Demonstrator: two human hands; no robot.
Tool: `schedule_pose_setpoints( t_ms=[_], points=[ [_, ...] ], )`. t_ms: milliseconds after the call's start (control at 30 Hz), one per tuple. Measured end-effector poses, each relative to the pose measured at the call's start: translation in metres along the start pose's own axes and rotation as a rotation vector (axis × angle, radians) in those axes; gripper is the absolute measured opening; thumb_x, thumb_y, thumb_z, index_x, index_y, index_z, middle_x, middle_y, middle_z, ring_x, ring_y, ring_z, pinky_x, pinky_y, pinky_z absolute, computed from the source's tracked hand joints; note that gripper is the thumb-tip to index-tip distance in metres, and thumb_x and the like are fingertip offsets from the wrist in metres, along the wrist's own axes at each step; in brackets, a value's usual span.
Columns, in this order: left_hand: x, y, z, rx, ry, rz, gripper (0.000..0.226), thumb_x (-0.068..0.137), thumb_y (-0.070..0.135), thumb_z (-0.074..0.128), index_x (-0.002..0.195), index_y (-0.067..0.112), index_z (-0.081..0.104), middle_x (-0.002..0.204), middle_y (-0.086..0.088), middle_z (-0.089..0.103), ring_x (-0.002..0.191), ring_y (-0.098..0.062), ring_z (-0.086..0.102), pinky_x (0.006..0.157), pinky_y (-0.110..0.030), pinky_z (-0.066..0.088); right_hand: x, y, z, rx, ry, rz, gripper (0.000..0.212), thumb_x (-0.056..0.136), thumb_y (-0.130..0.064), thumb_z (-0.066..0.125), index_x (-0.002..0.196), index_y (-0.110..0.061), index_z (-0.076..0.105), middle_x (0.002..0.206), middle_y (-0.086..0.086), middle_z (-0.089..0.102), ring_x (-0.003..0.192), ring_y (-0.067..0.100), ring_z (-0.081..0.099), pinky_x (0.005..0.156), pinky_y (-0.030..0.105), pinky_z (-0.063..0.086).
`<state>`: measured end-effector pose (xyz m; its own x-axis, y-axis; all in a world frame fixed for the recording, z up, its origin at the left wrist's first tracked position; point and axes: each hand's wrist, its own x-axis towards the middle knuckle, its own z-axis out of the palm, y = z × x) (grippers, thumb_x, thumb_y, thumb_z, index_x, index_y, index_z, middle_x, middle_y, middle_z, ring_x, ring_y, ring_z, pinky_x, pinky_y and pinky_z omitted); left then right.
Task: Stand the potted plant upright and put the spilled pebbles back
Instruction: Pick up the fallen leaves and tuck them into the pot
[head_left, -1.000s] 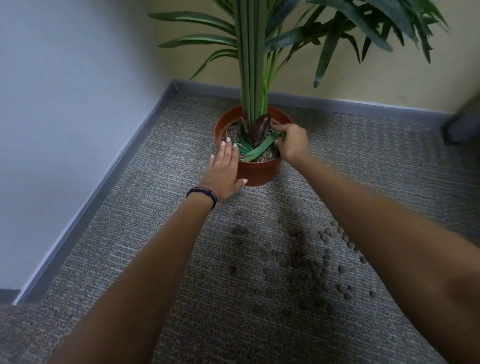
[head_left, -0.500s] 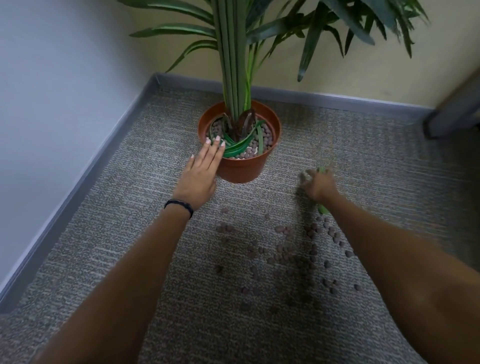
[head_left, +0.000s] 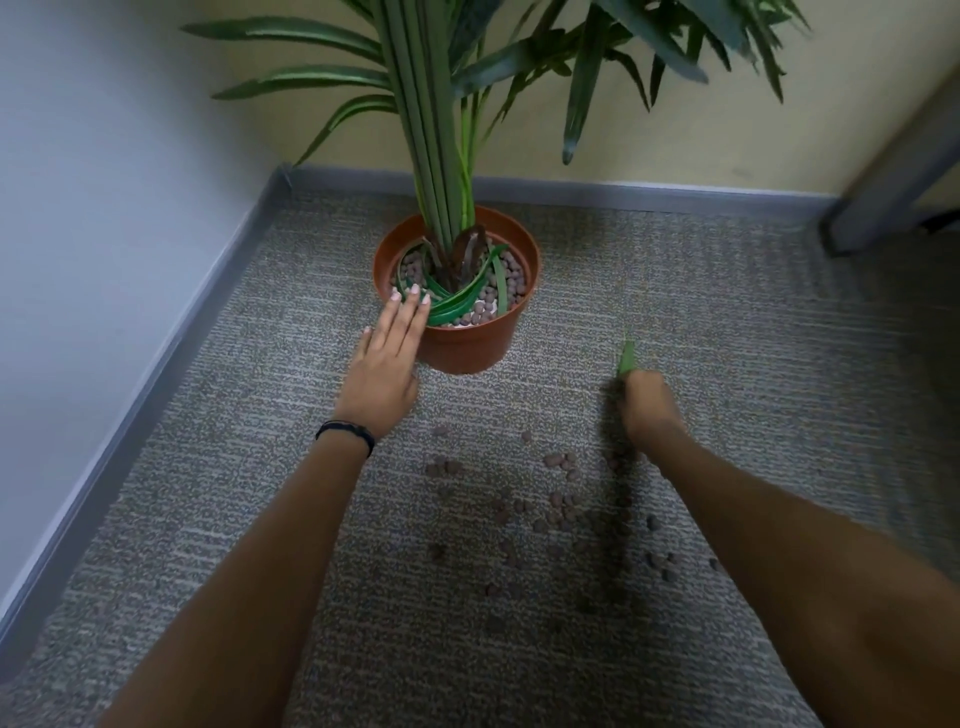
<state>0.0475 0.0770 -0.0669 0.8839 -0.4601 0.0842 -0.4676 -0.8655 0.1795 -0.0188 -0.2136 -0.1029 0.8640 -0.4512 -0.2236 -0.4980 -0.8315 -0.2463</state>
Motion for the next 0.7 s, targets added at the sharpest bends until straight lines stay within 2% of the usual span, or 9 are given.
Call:
schedule_pose_setpoints(
  t_ms=[100,233,267,300,367,433,533,633,700],
  points=[
    [0.000,0.000,0.000,-0.006,0.005,-0.003,0.087,0.084,0.000,0.053,0.149,0.017,-0.002,0.159,-0.001,-0.002,0.146,-0.019,-0.004,0.117,-0.048,0.021,0.005,-0.021,-0.011,0.383,0.108,0.107,0.019,0.090,0.004,0.049,0.100,0.009,0.065,0.096,0.021,0.067,0.088,0.027,0.062,0.076,0.027,0.048],
    [0.000,0.001,0.000,-0.036,0.009,-0.024,0.086,0.083,-0.001,0.053,0.149,0.019,0.001,0.159,0.000,0.000,0.146,-0.017,-0.004,0.118,-0.048,0.019,0.012,-0.070,-0.031,0.986,0.173,0.198,0.024,0.090,-0.005,0.058,0.112,0.002,0.064,0.105,0.015,0.069,0.081,0.016,0.061,0.054,0.007,0.047],
    [-0.001,0.001,0.000,-0.042,0.007,-0.025,0.085,0.083,-0.001,0.052,0.149,0.019,0.002,0.159,0.001,0.000,0.146,-0.017,-0.004,0.118,-0.048,0.019,0.012,-0.083,-0.036,1.089,0.201,0.164,0.027,0.090,-0.004,0.058,0.116,0.001,0.062,0.108,0.013,0.068,0.081,0.014,0.062,0.055,0.003,0.047],
    [-0.001,0.001,-0.001,-0.046,0.003,-0.025,0.085,0.083,-0.001,0.052,0.149,0.019,0.002,0.159,0.001,0.001,0.146,-0.017,-0.004,0.118,-0.048,0.018,0.011,-0.097,-0.042,1.146,0.233,0.120,0.030,0.089,-0.001,0.057,0.119,-0.001,0.060,0.113,0.011,0.067,0.086,0.013,0.063,0.064,0.003,0.051],
    [0.001,0.001,-0.004,-0.054,-0.013,-0.029,0.083,0.084,0.000,0.052,0.149,0.019,0.004,0.159,0.001,0.002,0.146,-0.017,-0.003,0.118,-0.048,0.018,0.008,-0.119,-0.050,1.168,0.295,0.024,0.035,0.088,0.005,0.054,0.122,-0.004,0.059,0.121,0.008,0.065,0.101,0.013,0.063,0.081,0.009,0.052],
    [0.002,0.004,-0.007,-0.095,-0.027,-0.046,0.080,0.085,0.002,0.052,0.149,0.017,0.007,0.159,0.000,0.005,0.146,-0.018,-0.003,0.118,-0.048,0.018,0.006,-0.136,-0.055,1.144,0.316,-0.053,0.034,0.087,0.004,0.055,0.119,-0.005,0.061,0.123,0.006,0.065,0.107,0.013,0.062,0.088,0.013,0.051],
    [0.006,0.009,-0.013,-0.147,-0.061,-0.072,0.074,0.087,0.006,0.053,0.149,0.013,0.012,0.158,-0.005,0.011,0.146,-0.021,-0.001,0.118,-0.048,0.017,0.002,-0.150,-0.056,1.086,0.277,-0.146,0.029,0.088,0.002,0.057,0.116,-0.004,0.064,0.120,0.008,0.067,0.115,0.017,0.060,0.104,0.029,0.046],
    [0.006,0.013,-0.020,-0.116,-0.087,-0.066,0.077,0.087,0.002,0.052,0.149,0.015,0.009,0.158,-0.007,0.010,0.146,-0.024,0.001,0.119,-0.047,0.016,-0.008,-0.147,-0.049,1.032,0.273,-0.256,0.035,0.090,0.004,0.051,0.122,-0.007,0.060,0.132,0.008,0.059,0.124,0.016,0.053,0.107,0.022,0.039],
    [0.000,0.018,-0.024,-0.105,0.019,-0.031,0.083,0.082,-0.009,0.051,0.149,0.018,0.009,0.158,-0.008,0.010,0.143,-0.027,0.017,0.116,-0.046,0.023,-0.015,-0.129,-0.039,0.925,0.306,-0.263,0.040,0.090,0.005,0.047,0.126,-0.012,0.058,0.140,0.006,0.051,0.128,0.016,0.048,0.108,0.030,0.042]
  ],
)
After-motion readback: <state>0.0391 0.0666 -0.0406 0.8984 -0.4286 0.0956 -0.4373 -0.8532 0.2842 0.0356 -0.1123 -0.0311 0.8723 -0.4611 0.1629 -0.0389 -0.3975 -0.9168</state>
